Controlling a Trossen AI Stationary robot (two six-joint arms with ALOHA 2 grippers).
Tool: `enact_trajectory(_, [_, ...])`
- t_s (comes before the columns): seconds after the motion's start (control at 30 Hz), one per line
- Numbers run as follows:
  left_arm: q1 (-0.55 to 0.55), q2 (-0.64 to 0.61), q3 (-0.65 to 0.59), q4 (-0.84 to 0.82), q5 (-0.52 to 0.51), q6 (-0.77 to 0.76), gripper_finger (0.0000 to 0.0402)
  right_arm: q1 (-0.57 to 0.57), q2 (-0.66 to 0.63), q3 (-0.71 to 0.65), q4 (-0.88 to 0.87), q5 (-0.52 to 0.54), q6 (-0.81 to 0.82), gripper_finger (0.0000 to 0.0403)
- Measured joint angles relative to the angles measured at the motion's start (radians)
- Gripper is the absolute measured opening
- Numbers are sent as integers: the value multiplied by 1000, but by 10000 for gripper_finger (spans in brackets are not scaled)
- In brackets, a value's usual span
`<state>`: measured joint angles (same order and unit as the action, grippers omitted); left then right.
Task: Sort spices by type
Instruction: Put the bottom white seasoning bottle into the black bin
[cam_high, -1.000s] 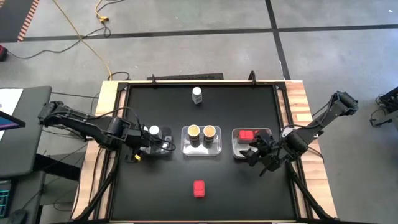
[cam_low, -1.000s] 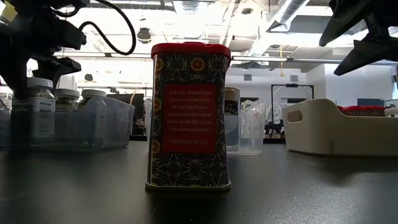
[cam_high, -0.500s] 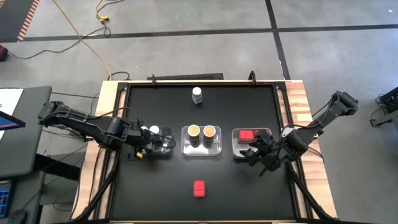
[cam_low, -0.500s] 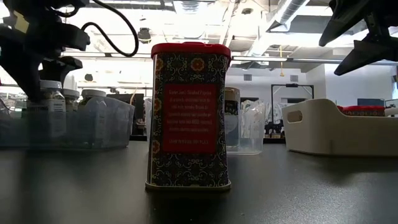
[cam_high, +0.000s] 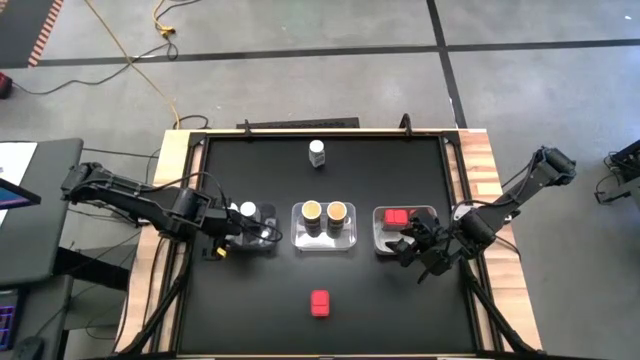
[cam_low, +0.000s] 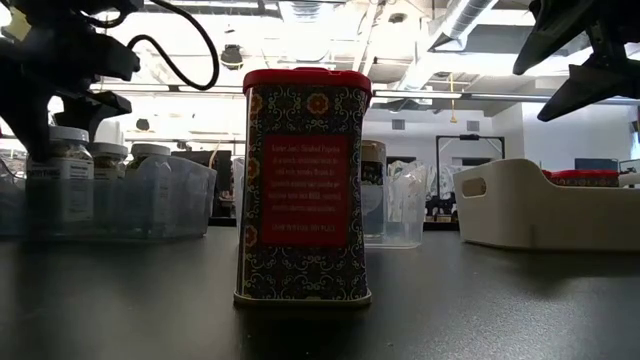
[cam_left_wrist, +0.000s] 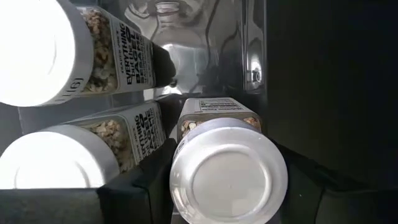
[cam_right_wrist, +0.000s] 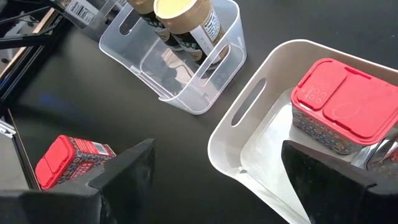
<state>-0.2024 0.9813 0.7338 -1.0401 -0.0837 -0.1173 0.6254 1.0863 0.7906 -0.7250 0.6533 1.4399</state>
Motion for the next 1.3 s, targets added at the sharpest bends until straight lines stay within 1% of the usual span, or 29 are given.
enact_trajectory(0.43, [0,0,0,0,-1,-1,202,0,0,0,0,0,0,372])
enact_trajectory(0.63, [0,0,0,0,-2,-25,202,0,0,0,0,0,0,372])
enact_trajectory(0.77, [0,0,0,0,14,-37,203,0,0,0,-1,0,1,372])
enact_trajectory(0.9, [0,0,0,0,23,-64,218,0,0,0,-1,0,1,372])
enact_trajectory(1.1, [0,-1,1,0,22,-63,245,0,0,0,0,0,3,372])
enact_trajectory(1.3, [0,-1,2,-1,22,-63,248,0,0,0,0,0,3,372])
